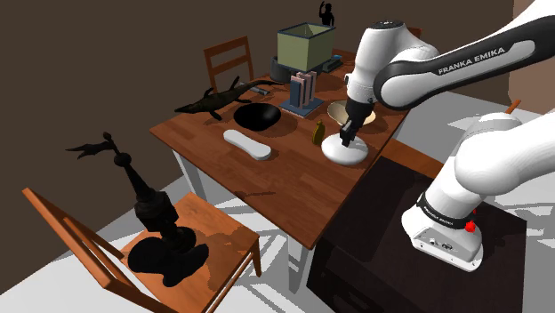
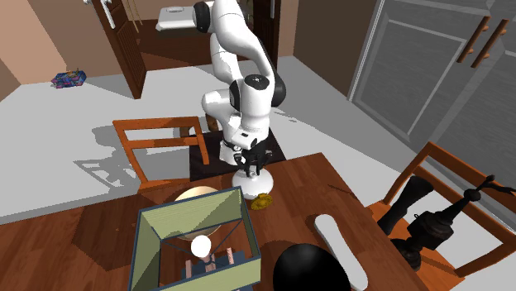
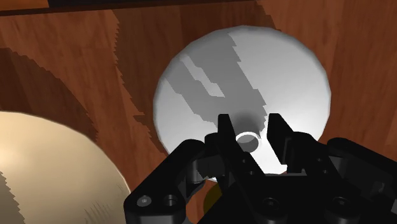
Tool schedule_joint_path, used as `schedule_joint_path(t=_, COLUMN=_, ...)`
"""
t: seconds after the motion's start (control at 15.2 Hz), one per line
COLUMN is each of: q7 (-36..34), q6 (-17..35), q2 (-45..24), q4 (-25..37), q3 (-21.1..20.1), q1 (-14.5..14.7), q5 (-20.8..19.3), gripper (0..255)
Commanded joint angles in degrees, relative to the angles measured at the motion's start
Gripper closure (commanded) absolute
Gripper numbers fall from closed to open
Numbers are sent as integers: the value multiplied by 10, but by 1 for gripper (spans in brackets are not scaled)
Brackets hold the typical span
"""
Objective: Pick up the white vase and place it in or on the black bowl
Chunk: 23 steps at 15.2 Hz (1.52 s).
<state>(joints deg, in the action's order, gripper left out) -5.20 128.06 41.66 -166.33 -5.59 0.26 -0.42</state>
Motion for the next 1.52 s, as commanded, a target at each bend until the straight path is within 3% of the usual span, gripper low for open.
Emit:
schedule_joint_path(t=0.0, q7=0, q6=0, q2=0, q4=-1, q3=0, q1=0, q5=0, gripper=255)
schedule_joint_path(t=1.45, q7=12, q6=-201, q2=61, q4=138, q3=10, q1=0, q5=-2, gripper=255)
